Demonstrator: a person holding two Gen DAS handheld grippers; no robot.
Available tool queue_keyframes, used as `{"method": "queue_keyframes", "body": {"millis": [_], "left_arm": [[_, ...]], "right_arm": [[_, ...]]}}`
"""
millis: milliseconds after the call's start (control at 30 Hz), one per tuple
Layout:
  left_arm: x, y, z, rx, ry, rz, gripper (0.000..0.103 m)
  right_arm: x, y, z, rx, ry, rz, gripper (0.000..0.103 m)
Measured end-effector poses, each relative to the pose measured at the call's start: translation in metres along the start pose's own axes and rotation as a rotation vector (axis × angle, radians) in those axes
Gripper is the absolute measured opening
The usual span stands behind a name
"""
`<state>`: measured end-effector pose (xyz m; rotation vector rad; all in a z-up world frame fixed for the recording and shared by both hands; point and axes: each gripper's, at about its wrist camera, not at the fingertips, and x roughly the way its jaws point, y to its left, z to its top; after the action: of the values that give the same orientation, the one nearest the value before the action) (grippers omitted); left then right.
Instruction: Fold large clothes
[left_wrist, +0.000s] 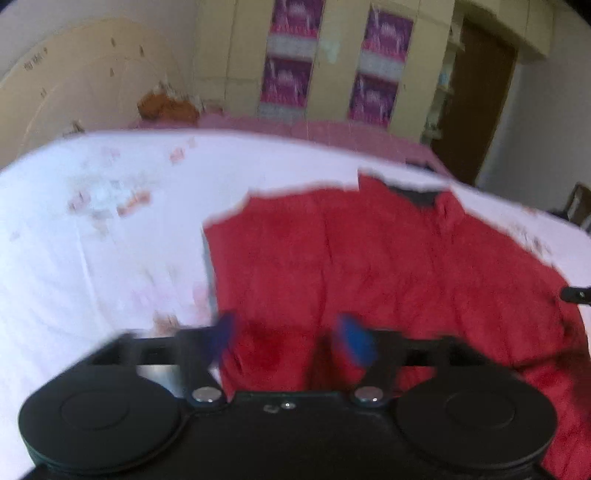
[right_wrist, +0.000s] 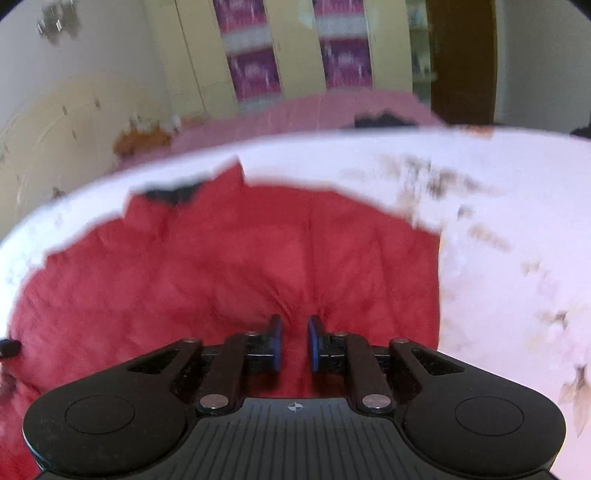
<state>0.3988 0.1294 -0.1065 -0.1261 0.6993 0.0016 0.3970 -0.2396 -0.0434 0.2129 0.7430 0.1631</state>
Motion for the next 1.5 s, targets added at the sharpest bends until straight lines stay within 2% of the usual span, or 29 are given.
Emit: {"method": "queue_keyframes", "body": {"millis": [33,67,100,167,267,400,467,500,533,600,667,733,800,867,933,1000,1100,1167,1200,1300,1400,1500], "left_arm": [[0.002,-0.001,0.007,0.01,-0.021,-0.001,0.079],[0.008,-0.002,0.014,0.018,-0.014,-0.02,0.068],[0.016,-0.004,0.022,0.022,-0.003,-0.033,0.063],[0.031,-0.013,0.034,0.051,-0.01,-0.055,0.063],[0.063,-0.024,0.041,0.106,0.04,-0.041,0.066],[0.09,-0.011,0.035,0.081,0.079,-0.014,0.078],[0.085,-0.009,0.035,0.085,0.083,-0.009,0.075],[0.077,-0.011,0.036,0.095,0.074,0.003,0.069],[0.068,-0.014,0.036,0.095,0.054,-0.006,0.069],[0.05,-0.024,0.034,0.066,0.027,-0.071,0.069],[0.04,-0.045,0.028,0.089,0.011,-0.107,0.069],[0.033,-0.069,0.019,0.109,0.014,-0.156,0.07],[0.032,-0.086,0.01,0.138,0.022,-0.17,0.07],[0.032,-0.09,0.002,0.171,0.032,-0.151,0.07],[0.031,-0.077,-0.003,0.169,0.034,-0.129,0.07],[0.029,-0.056,-0.006,0.175,0.03,-0.062,0.071],[0.026,-0.03,-0.011,0.178,0.045,0.015,0.073],[0.023,-0.021,-0.009,0.156,0.057,0.009,0.071],[0.02,-0.021,-0.006,0.142,0.058,0.005,0.067],[0.004,-0.029,-0.001,0.129,0.019,-0.051,0.069],[0.001,-0.05,-0.005,0.158,0.023,-0.098,0.069],[0.007,-0.064,-0.014,0.199,0.054,-0.103,0.069]], "right_arm": [[0.0,0.003,0.004,-0.01,-0.01,0.009,0.014],[0.004,0.007,0.008,-0.027,-0.013,0.017,0.014],[0.01,0.011,0.012,-0.039,-0.004,0.022,0.014],[0.028,0.02,0.018,-0.066,0.027,0.044,0.014],[0.055,0.032,0.016,-0.124,0.074,0.056,0.014],[0.077,0.025,0.01,-0.138,0.082,-0.014,0.014],[0.071,0.02,0.011,-0.119,0.086,-0.016,0.014],[0.062,0.02,0.012,-0.112,0.073,-0.021,0.014],[0.051,0.021,0.013,-0.099,0.046,-0.007,0.014],[0.034,0.03,0.013,-0.074,0.024,0.041,0.014],[0.025,0.052,0.006,-0.097,0.024,0.107,0.014],[0.026,0.073,-0.003,-0.13,0.05,0.154,0.014],[0.03,0.091,-0.015,-0.177,0.073,0.182,0.014],[0.031,0.098,-0.024,-0.216,0.083,0.177,0.014],[0.028,0.09,-0.026,-0.21,0.087,0.165,0.014],[0.023,0.071,-0.026,-0.196,0.071,0.08,0.014],[0.016,0.031,-0.023,-0.089,0.078,-0.016,0.014],[0.016,0.019,-0.022,-0.051,0.103,-0.008,0.014],[0.014,0.02,-0.02,-0.053,0.099,-0.016,0.014],[-0.004,0.037,-0.017,-0.068,0.05,0.009,0.014],[-0.01,0.061,-0.024,-0.109,0.047,0.038,0.014],[-0.006,0.071,-0.035,-0.13,0.07,0.03,0.014]]}}
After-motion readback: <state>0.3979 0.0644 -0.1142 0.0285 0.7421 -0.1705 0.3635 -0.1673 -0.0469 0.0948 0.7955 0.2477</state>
